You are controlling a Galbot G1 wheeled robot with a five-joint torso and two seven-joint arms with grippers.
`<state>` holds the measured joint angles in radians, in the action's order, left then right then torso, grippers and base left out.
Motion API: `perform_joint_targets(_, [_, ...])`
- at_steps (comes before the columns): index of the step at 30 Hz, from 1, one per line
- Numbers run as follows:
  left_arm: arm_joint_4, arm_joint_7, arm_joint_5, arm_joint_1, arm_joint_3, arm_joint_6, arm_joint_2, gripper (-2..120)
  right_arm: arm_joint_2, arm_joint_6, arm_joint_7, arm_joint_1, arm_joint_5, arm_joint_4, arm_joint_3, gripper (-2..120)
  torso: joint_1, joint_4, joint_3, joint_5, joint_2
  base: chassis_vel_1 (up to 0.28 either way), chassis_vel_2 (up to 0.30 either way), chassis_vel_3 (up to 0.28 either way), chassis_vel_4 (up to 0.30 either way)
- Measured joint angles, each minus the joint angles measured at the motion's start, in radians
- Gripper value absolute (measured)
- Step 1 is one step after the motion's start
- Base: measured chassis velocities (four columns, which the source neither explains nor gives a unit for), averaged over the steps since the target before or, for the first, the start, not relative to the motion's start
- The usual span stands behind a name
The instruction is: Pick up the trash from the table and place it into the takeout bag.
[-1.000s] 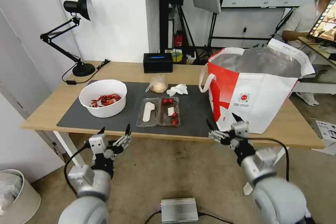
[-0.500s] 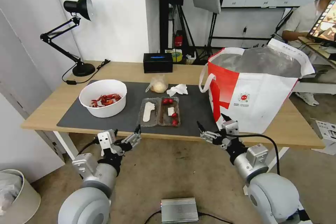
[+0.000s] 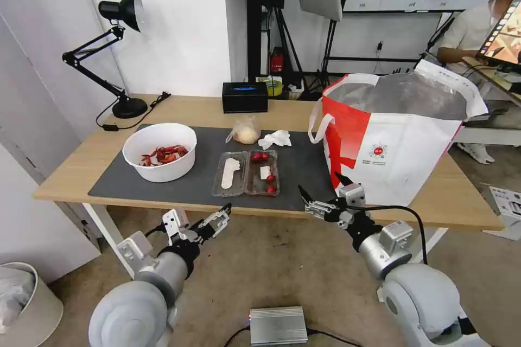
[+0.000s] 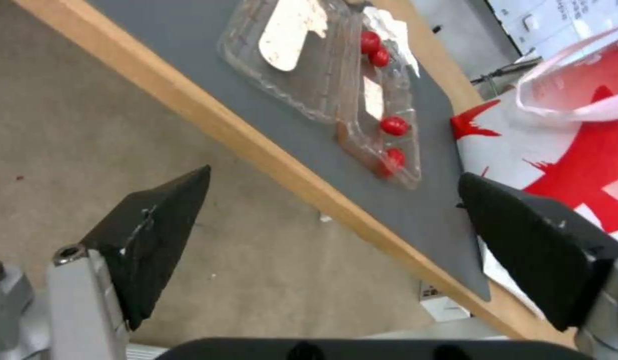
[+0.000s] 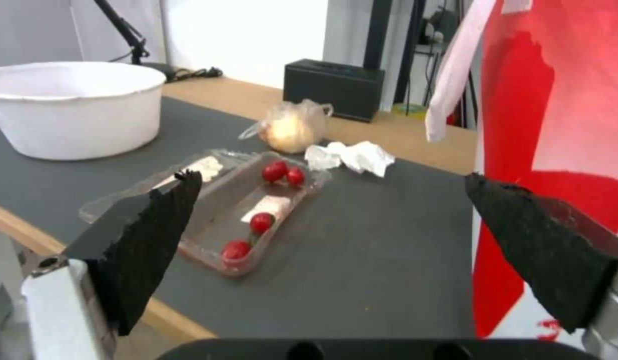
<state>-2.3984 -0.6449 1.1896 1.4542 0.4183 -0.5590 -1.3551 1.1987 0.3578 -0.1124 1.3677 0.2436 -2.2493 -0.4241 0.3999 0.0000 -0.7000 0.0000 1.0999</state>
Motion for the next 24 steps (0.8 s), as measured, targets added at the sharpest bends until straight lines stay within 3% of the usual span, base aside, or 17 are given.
perform_joint_targets(8, [0.018,-0.083,0.119,-0.025,0.017,0.012,-0.017,100,-0.027,0.000,0.000,-0.037,0.018,0.023,0.022,100,0.000,0.0001,0.000,0.0000,0.000,0.000,0.000,0.000,0.000])
perform_joint_targets(17, [0.068,-0.106,0.191,-0.081,0.011,0.066,-0.039,100,-0.032,0.000,0.000,-0.057,0.019,0.044,0.036,100,0.000,0.0000,0.000,0.0000,0.000,0.000,0.000,0.000,0.000])
perform_joint_targets(24, [0.149,-0.134,0.231,-0.172,-0.003,0.107,-0.059,100,-0.068,-0.001,-0.009,-0.071,0.043,0.060,0.005,100,0.000,0.0000,0.000,0.0000,0.000,0.000,0.000,0.000,0.000])
